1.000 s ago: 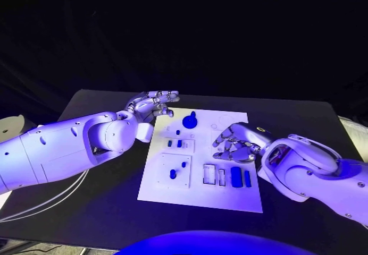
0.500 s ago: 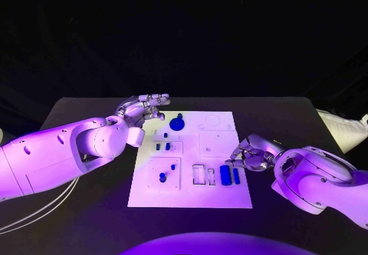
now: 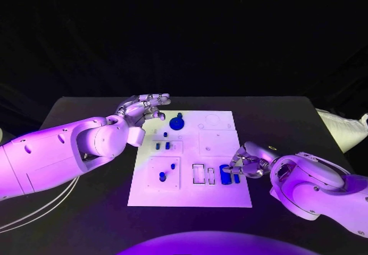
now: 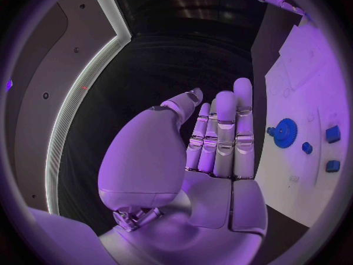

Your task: Assemble the parts on the task board

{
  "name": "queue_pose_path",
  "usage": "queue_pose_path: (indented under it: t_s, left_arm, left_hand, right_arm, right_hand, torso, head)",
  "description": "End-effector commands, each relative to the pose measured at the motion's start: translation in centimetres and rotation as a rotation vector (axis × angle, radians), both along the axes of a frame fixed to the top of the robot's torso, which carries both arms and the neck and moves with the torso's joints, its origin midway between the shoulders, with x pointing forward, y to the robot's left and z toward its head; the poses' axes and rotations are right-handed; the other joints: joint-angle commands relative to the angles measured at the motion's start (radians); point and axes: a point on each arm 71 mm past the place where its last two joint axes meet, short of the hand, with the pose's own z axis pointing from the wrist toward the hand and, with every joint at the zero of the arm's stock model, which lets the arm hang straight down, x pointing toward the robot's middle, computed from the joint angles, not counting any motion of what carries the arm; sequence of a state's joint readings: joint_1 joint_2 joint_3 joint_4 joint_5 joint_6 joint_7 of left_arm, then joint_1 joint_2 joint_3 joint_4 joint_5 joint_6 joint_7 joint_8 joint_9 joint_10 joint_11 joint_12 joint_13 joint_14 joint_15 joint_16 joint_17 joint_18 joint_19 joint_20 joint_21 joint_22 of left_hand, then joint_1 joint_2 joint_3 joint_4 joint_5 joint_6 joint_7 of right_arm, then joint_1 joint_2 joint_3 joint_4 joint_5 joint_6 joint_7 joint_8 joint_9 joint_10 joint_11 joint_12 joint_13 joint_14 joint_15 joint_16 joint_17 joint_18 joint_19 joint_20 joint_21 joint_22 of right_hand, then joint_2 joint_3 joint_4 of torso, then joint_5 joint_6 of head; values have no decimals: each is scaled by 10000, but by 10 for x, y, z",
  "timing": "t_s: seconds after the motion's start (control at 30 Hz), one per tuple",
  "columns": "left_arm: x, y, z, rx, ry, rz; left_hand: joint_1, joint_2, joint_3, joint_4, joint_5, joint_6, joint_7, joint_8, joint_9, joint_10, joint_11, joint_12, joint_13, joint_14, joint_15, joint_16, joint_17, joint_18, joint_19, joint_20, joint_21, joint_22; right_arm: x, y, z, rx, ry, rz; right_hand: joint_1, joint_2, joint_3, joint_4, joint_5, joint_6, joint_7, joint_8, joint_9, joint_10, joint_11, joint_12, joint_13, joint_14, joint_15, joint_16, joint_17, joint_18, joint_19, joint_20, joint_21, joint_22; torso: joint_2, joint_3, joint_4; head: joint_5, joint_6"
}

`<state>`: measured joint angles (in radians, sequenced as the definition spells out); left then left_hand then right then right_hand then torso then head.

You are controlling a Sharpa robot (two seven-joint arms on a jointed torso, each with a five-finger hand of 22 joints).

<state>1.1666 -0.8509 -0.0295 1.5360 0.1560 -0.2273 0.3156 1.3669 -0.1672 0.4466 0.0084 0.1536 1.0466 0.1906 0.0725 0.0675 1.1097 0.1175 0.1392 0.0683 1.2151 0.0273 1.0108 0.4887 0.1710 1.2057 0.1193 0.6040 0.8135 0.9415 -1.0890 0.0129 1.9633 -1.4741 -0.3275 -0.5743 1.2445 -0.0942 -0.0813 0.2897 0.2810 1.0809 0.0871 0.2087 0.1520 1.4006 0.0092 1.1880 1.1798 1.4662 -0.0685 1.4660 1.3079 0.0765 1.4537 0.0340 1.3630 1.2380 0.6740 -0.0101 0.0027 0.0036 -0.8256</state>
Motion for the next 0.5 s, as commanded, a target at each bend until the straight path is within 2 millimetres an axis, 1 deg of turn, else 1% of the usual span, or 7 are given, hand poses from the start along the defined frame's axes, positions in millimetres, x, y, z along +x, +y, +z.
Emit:
queue_pose_path:
  t_s: [0.03,0.13,0.2,0.33,0.5]
  left_arm:
    - [-1,-2,1,-144,-50,-175]
    - [-1,-1,1,-135,-43,-163]
    - [0,-1,1,-130,-39,-159]
    - [0,-1,1,-132,-35,-167]
    - [0,-1,1,-128,-27,-170]
  left_hand:
    - [17,96,-62,-16,31,-44,-12,66,3,-48,-7,55,2,-83,-14,44,-10,114,-28,38,-41,-8]
    - [17,96,-62,-16,31,-44,-12,66,3,-48,-7,55,2,-83,-14,44,-10,114,-28,38,-41,-8]
    - [17,96,-62,-16,31,-44,-12,66,3,-48,-7,55,2,-83,-14,44,-10,114,-28,38,-41,-8]
    - [17,96,-62,-16,31,-44,-12,66,3,-48,-7,55,2,-83,-14,44,-10,114,-28,38,-41,-8]
    - [17,96,-62,-16,31,-44,-12,66,3,-48,-7,55,2,-83,-14,44,-10,114,-28,38,-41,-8]
  right_arm:
    - [-1,3,-2,-549,-31,326]
    - [-1,4,-5,-660,38,444]
    - [0,6,-7,-807,90,549]
    - [1,8,-9,-1013,95,717]
    - [2,13,-13,-1194,105,901]
  right_hand:
    - [-15,60,-56,1,33,-13,-26,74,20,-16,-57,40,-3,737,5,46,841,-71,68,8,69,25]
    - [-15,63,-87,-4,36,-4,-33,95,39,-8,-61,62,34,741,2,61,867,-74,72,7,79,40]
    - [21,65,-117,-22,31,7,-41,123,66,-12,-68,60,50,742,-2,66,875,-77,75,4,88,56]
    - [21,65,-117,-22,31,7,-41,123,66,-12,-68,60,50,742,-2,66,875,-77,75,4,88,56]
    - [50,68,-145,-29,18,7,-45,142,87,-24,-71,42,49,741,-5,66,872,-75,71,2,85,52]
  torso:
    - [-2,-8,4]
    - [3,-9,-10]
    - [-3,-11,-14]
    - [2,-8,-4]
    - [7,-14,-3]
  head:
    - [22,-18]
    - [47,-12]
    - [93,8]
    - [76,-5]
    - [64,-11]
